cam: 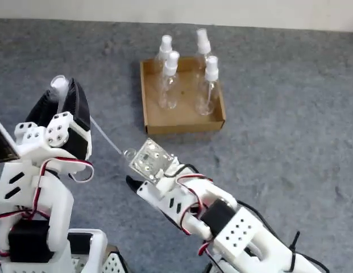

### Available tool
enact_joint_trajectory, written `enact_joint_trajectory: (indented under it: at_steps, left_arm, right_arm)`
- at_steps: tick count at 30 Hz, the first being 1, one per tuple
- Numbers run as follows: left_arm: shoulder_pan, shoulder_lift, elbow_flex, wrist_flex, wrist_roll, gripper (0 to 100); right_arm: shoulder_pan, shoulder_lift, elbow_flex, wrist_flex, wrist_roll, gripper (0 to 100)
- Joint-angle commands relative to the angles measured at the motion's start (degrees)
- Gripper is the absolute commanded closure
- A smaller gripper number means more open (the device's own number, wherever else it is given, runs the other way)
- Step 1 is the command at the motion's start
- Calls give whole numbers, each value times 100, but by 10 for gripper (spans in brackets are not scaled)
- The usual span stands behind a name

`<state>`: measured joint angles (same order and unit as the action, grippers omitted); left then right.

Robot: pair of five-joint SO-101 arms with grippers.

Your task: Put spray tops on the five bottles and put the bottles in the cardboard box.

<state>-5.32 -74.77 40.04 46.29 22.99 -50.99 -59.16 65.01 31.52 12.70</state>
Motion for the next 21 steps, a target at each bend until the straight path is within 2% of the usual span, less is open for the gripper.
enact_joint_trajectory:
  at_steps: [1, 8, 21]
  left_arm:
    - [110, -66, -57, -149, 123, 997]
    - [382, -22, -40, -167, 114, 996]
    - [382, -22, -426, -141, 114, 996]
  right_arm:
    - [-40, -127, -31, -136, -53, 995]
    - [-40, -48, -31, -136, -62, 995]
    - [-40, -48, -22, -136, -62, 995]
